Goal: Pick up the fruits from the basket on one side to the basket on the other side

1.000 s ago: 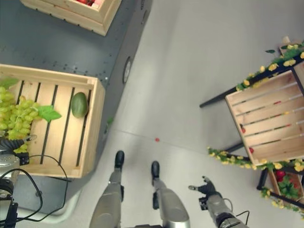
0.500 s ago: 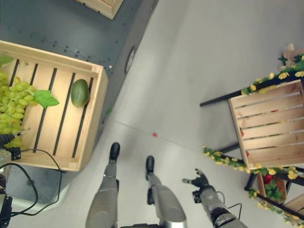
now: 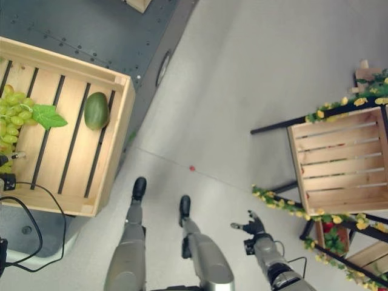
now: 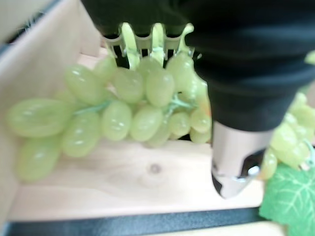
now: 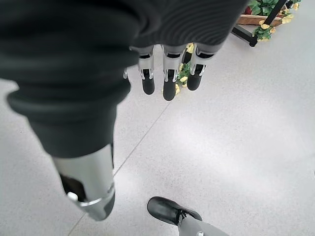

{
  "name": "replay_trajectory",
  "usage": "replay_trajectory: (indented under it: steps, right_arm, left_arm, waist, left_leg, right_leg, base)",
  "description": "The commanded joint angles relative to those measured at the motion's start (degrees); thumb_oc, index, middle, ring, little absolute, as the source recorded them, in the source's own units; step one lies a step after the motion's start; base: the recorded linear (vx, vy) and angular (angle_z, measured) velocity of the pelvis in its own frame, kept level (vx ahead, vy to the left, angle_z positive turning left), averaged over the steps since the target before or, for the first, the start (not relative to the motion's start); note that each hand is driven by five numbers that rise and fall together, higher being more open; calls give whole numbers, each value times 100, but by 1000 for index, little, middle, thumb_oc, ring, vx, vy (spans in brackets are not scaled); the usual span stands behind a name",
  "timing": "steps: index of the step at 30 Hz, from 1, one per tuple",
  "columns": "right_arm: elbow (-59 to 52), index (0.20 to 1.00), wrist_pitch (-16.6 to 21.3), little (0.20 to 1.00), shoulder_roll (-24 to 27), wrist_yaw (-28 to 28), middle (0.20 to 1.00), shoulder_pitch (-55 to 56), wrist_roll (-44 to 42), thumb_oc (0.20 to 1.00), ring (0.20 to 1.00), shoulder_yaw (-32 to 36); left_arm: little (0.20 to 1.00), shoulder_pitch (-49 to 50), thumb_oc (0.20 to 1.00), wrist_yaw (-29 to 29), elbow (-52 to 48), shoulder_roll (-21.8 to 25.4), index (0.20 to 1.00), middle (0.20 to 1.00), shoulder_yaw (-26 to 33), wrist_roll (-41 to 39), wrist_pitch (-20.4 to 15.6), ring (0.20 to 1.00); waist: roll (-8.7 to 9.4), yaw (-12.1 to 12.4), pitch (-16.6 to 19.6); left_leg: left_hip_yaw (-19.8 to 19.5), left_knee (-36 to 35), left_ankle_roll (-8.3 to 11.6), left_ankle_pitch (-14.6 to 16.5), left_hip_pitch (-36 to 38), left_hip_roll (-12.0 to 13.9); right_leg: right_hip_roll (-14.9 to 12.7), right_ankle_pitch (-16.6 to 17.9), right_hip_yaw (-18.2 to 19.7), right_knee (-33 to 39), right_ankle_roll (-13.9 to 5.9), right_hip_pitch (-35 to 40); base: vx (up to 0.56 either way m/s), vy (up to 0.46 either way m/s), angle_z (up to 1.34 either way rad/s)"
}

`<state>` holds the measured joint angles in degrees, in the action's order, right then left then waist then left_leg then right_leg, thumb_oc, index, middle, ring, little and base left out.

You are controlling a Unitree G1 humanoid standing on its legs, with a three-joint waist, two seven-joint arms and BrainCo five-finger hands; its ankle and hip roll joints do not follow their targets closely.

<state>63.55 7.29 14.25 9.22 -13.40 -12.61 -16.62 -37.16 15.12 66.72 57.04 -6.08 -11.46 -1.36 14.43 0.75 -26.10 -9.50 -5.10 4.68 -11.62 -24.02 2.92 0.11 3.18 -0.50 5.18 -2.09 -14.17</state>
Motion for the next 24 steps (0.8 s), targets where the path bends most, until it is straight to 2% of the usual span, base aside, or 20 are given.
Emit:
replay_trajectory:
  steps: [1,5,6,7,8,9,18,19,24]
  right_arm:
    - [-160,1000,157,1000,200,119,1000,471,-226,1000,1000,-8]
    - [-260,1000,208,1000,245,126,1000,523,-322,1000,1000,70]
    - [-323,1000,230,1000,262,139,1000,539,-375,1000,1000,98]
    - [-325,1000,229,1000,262,139,1000,540,-375,1000,1000,100]
    - [-368,1000,240,1000,266,133,1000,553,-374,1000,1000,105]
    - [-368,1000,240,1000,267,133,1000,553,-374,1000,1000,104]
    - [-819,1000,346,1000,354,171,1000,661,-397,1000,1000,176]
    - [-914,1000,393,1000,356,167,1000,765,-426,1000,1000,205]
    - [-923,1000,400,1000,351,156,1000,800,-413,1000,1000,193]
  left_arm:
    - [1000,-236,1000,102,371,415,1000,1000,-364,465,-24,1000]
    - [1000,-410,1000,23,439,400,1000,1000,-558,555,15,1000]
    - [950,-509,950,10,454,369,950,950,-625,531,25,950]
    - [937,-515,937,9,457,368,937,937,-631,530,24,937]
    - [940,-503,940,-5,463,357,940,940,-624,519,22,940]
    - [1000,-503,1000,-5,463,357,1000,1000,-624,519,22,1000]
    - [1000,-711,1000,-22,446,261,1000,1000,-825,632,29,1000]
    - [200,-823,200,14,422,264,200,200,-903,685,32,200]
    - [200,-983,200,16,413,256,200,200,-1045,711,15,200]
  waist:
    - [-12,9,265]
    - [9,-44,232]
    - [20,-80,220]
    - [19,-80,225]
    - [29,-89,233]
    - [29,-90,234]
    - [157,-205,201]
    - [214,-244,190]
    - [246,-282,169]
  left_leg:
    - [-114,10,-125,481,70,44]
    - [-174,10,-118,434,-55,30]
    - [-200,10,-119,410,-124,20]
    - [-203,11,-119,409,-131,19]
    - [-209,10,-121,409,-149,18]
    - [-209,10,-121,409,-150,18]
    - [-356,21,-112,350,-409,25]
    - [-398,22,-111,335,-477,17]
    - [-457,27,-115,322,-547,-3]
  right_leg:
    - [-355,289,258,-64,-716,-389]
    - [-342,310,264,-43,-717,-473]
    - [-339,332,266,-39,-718,-531]
    - [-340,333,264,-39,-718,-536]
    - [-340,339,272,-34,-717,-560]
    - [-339,339,272,-34,-717,-562]
    - [-312,375,300,-23,-735,-760]
    - [-300,378,302,-18,-736,-807]
    - [-288,376,300,-18,-730,-862]
  base:
    - [0,0,0]
    - [0,0,0]
    - [0,0,0]
    - [0,0,0]
    - [-3,-1,3]
    - [-22,-13,4]
    - [-19,-10,6]
    - [-11,-23,3]
    - [-16,-2,10]
